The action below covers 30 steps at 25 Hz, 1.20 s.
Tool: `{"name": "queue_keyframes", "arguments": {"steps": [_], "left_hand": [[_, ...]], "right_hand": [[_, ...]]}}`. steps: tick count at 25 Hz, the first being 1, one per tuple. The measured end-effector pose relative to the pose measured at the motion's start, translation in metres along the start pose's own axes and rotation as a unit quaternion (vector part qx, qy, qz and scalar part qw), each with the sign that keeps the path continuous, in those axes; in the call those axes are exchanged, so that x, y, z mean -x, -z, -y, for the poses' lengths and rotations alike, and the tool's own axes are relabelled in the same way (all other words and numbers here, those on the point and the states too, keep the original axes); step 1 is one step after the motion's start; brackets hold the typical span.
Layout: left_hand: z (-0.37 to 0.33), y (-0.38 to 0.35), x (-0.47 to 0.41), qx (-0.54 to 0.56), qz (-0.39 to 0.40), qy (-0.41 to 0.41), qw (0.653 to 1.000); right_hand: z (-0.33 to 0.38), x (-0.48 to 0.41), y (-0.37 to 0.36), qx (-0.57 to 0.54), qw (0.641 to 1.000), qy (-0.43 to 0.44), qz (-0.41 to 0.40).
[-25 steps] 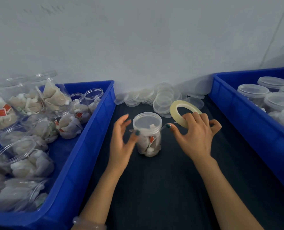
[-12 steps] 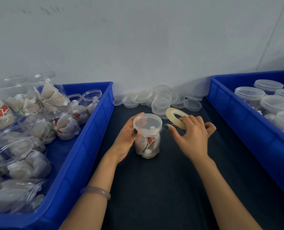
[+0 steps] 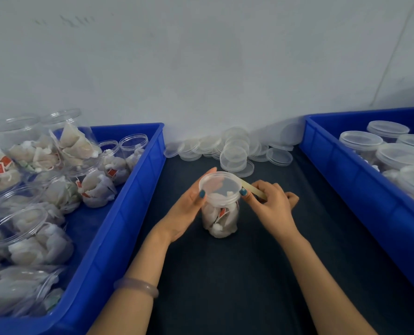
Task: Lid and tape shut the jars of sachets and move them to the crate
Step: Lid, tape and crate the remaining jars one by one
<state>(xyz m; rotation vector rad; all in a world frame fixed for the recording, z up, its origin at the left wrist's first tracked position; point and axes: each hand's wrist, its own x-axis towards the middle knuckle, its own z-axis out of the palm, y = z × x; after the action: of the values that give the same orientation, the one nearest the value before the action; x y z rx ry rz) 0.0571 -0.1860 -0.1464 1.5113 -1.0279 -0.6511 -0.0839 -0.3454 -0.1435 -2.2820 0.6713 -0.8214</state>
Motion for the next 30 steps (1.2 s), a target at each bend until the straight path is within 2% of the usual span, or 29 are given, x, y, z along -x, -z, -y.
{"name": "queue_keyframes", "arguments": {"steps": [6, 10, 11, 13, 16, 22, 24, 26, 30], "left_hand": [[0.01, -0.015, -0.001, 0.008, -0.103, -0.028, 0.994], [0.013, -0.013, -0.001, 0.047, -0.079, -0.019, 0.996], [0.014, -0.013, -0.001, 0.054, -0.074, -0.018, 0.996], [0.012, -0.012, -0.002, 0.051, -0.061, -0.016, 0.997], [0.008, -0.011, -0.003, 0.04, -0.013, -0.008, 0.999], [-0.005, -0.012, 0.004, 0.011, 0.034, 0.016, 0.999], [-0.009, -0.015, 0.012, -0.014, -0.012, -0.002, 1.0], [-0.012, -0.027, 0.024, -0.045, -0.094, -0.036, 0.994], [-0.023, -0.068, 0.032, -0.126, -0.225, -0.061, 0.964]], "right_hand": [[0.005, 0.006, -0.002, 0.03, 0.999, 0.034, -0.02], [-0.016, 0.005, 0.016, -0.084, 0.991, 0.076, 0.073], [-0.02, 0.005, 0.019, -0.079, 0.989, 0.095, 0.082], [-0.024, 0.004, 0.022, 0.003, 0.99, 0.129, 0.056], [-0.023, 0.006, 0.02, 0.089, 0.986, 0.141, -0.032], [-0.02, 0.01, 0.011, 0.025, 0.994, 0.108, -0.018], [-0.02, 0.012, 0.011, 0.022, 0.993, 0.106, -0.037], [-0.019, 0.014, 0.01, 0.034, 0.993, 0.101, -0.059], [-0.012, 0.018, 0.007, 0.033, 0.992, 0.101, -0.07]]}}
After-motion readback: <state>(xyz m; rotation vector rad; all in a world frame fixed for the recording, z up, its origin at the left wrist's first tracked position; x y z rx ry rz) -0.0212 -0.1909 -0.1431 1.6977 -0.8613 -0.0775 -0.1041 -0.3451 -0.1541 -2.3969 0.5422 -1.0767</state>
